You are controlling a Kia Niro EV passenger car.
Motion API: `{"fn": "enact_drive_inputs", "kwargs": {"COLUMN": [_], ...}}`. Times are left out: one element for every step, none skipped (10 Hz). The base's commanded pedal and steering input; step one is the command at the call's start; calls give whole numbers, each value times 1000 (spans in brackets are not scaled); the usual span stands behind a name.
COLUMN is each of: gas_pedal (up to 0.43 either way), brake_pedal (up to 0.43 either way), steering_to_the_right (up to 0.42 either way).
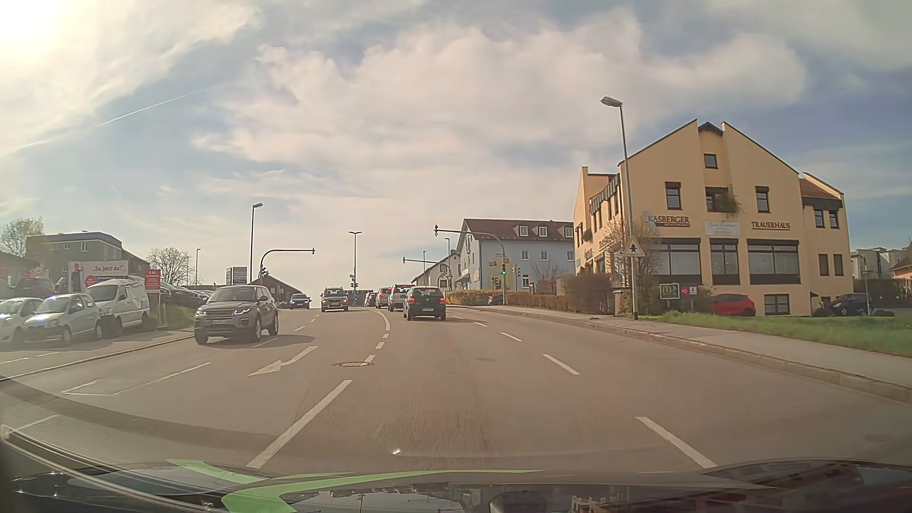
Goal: Follow the waypoints while adhering to traffic rules and regulations
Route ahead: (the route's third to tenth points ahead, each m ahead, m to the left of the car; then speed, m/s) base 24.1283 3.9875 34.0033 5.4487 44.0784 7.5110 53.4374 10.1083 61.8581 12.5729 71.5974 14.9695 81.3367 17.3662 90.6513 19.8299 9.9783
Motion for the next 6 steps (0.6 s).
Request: {"fn": "enact_drive_inputs", "kwargs": {"gas_pedal": [0, 0, 0, 0, 0, 0], "brake_pedal": [201, 207, 213, 213, 226, 238], "steering_to_the_right": [-28, -28, -28, -28, -28, -28]}}
